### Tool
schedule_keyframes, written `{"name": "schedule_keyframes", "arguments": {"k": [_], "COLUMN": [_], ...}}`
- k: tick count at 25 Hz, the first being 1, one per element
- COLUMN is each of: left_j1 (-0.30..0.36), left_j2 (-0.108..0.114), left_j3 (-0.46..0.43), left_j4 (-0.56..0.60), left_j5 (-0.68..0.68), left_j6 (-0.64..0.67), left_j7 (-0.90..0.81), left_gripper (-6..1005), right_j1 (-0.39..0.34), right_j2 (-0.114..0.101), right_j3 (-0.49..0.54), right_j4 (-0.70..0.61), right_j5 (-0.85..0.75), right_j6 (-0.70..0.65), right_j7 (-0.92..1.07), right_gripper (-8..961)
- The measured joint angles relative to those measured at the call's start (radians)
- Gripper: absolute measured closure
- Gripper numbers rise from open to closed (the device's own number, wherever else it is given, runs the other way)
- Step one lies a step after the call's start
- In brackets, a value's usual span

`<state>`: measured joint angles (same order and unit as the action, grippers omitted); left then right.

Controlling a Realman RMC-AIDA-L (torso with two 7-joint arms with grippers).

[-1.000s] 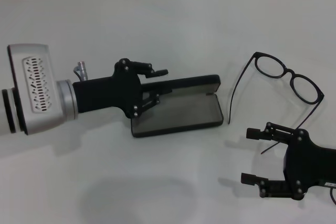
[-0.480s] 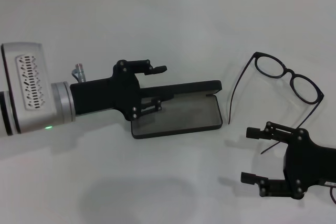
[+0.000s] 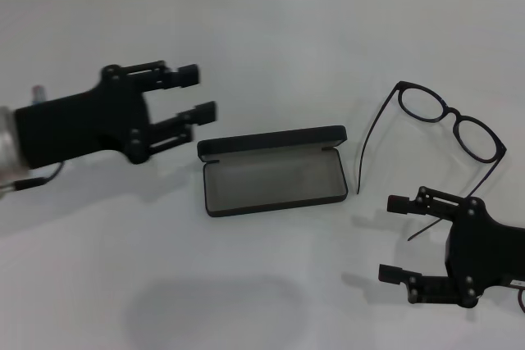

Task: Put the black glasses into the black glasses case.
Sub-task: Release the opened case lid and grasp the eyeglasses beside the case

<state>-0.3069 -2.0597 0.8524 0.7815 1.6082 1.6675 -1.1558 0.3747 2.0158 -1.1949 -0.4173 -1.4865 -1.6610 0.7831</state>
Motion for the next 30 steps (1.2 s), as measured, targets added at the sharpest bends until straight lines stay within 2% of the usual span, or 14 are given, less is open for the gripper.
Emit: {"name": "schedule_keyframes", "arguments": {"k": [2,5,12,14,17,20,24,27,30], "left_j1": [0.02,0.056,0.142,0.163,0.192,0.201,0.198,0.198,0.2], "left_j2": [0.019,0.038,0.045,0.043,0.021,0.003,0.001,0.002,0.002], "left_j3": [-0.008,-0.008,-0.01,-0.009,-0.026,-0.061,-0.086,-0.087,-0.088], "left_j4": [0.04,0.077,0.101,0.097,0.069,0.009,-0.021,-0.021,-0.02], "left_j5": [0.015,0.054,0.152,0.178,0.231,0.263,0.277,0.279,0.28], "left_j6": [0.032,0.051,0.12,0.124,0.113,0.101,0.101,0.101,0.101], "left_j7": [-0.118,-0.192,-0.17,-0.155,-0.082,0.001,0.024,0.025,0.026], "left_gripper": [365,344,296,231,133,128,124,125,127], "right_j1": [0.0,0.0,-0.001,-0.001,-0.006,-0.011,-0.015,-0.018,-0.018], "right_j2": [-0.001,-0.003,-0.008,-0.009,-0.016,-0.023,-0.027,-0.035,-0.053], "right_j3": [0.0,0.005,0.013,0.012,0.007,0.005,0.012,0.013,0.014], "right_j4": [-0.004,-0.01,-0.011,-0.011,-0.011,-0.007,-0.031,-0.108,-0.283], "right_j5": [0.0,0.0,0.0,-0.003,-0.01,-0.012,-0.012,-0.015,-0.074], "right_j6": [0.0,-0.002,-0.004,-0.004,-0.002,0.003,0.025,0.045,0.072], "right_j7": [0.011,0.024,0.033,0.034,0.034,0.035,0.094,0.222,0.445], "right_gripper": [142,142,142,142,142,143,143,143,142]}}
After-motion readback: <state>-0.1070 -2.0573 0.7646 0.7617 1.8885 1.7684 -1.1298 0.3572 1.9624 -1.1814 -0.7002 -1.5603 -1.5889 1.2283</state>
